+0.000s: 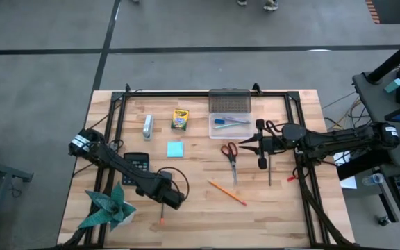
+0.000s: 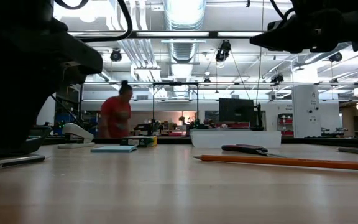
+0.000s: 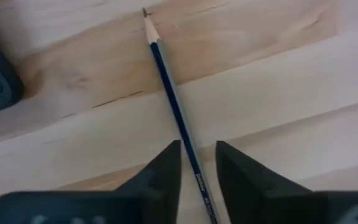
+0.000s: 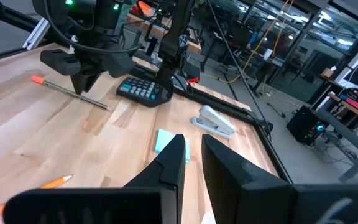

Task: Pack school essentials
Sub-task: Put the left black pencil into the transparent supply box

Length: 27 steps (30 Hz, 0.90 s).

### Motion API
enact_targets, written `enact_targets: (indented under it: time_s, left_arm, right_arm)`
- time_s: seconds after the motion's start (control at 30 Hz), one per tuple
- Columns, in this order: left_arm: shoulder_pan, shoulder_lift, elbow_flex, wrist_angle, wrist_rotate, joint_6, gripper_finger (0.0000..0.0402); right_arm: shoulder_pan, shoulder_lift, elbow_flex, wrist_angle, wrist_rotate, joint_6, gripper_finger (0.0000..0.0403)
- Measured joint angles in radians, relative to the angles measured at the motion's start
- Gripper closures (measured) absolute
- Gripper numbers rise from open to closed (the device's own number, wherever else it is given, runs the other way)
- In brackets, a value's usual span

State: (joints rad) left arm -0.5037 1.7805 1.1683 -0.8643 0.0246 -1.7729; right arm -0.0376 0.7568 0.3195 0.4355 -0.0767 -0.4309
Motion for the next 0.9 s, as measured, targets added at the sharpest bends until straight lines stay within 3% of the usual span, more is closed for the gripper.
enact_targets:
  time_s: [0.27,0.7,0.9]
  left_arm:
    - [0.0,0.004,-0.006,0.002,0.0,0.0,0.0262]
    - [0.0,0.069,-0.01,0.014,0.002,0.061,0.0261]
    - [0.001,0.069,-0.01,0.023,0.002,0.079,0.0292]
  right_arm:
    - [0.0,0.0,0.0,0.001,0.0,0.0,0.036]
    - [0.0,0.001,0.0,0.0,0.0,0.0,0.036]
    - [0.0,0.001,0.001,-0.001,0.0,0.0,0.036]
